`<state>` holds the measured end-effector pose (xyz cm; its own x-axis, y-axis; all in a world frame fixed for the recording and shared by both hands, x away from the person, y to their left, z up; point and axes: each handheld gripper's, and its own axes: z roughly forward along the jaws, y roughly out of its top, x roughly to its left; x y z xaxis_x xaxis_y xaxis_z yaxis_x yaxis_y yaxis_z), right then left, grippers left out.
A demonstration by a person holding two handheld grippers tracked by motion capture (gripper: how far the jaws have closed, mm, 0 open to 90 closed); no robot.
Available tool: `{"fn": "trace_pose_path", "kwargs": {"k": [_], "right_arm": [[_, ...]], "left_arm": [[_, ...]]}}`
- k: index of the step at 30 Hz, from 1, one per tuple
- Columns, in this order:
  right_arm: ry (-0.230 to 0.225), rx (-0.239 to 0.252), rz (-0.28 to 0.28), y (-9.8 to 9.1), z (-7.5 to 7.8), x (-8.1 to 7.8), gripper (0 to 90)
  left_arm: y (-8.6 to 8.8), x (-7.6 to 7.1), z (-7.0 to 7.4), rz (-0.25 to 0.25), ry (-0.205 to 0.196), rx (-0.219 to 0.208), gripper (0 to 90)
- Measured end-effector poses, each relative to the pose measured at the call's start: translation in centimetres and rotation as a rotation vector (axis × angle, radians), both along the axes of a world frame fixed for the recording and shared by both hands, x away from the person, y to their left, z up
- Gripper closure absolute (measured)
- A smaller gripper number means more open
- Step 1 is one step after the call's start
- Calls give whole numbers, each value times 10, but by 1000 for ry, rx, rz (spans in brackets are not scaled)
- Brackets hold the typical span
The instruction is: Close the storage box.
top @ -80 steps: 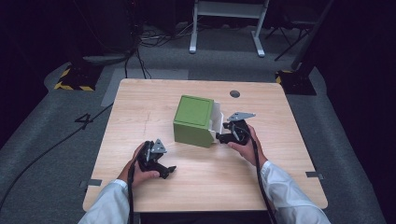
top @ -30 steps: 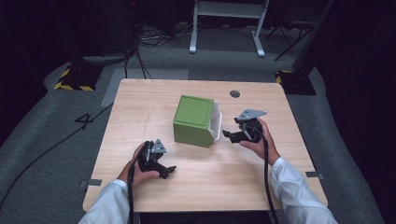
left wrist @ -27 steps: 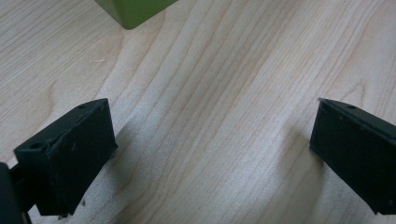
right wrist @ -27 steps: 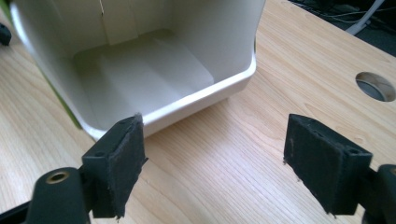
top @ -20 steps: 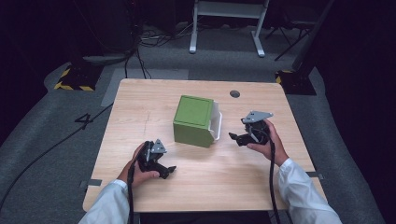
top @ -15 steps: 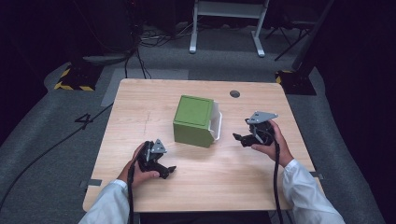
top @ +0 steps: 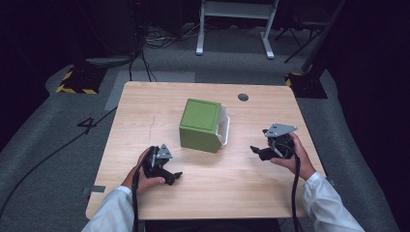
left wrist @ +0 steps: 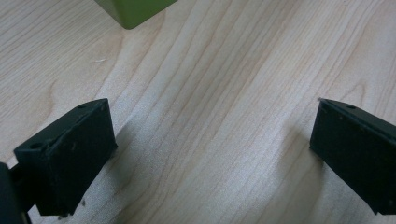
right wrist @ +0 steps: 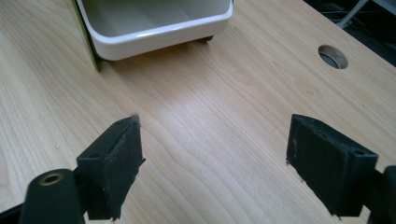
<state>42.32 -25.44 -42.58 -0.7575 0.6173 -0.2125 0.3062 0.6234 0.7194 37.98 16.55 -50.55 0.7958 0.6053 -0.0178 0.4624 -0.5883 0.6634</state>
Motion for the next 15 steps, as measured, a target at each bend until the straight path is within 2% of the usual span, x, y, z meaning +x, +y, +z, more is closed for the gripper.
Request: {"fn": "trace_pose_path", "kwargs": {"k": [4,15], "right_arm": [[2,-16,3,-7,-3,-7,185],[24,-18,-29,-37,-16,-25,179]], "left_arm": [[0,0,0,0,0,0,2],[0,0,0,0,0,0,2]]}}
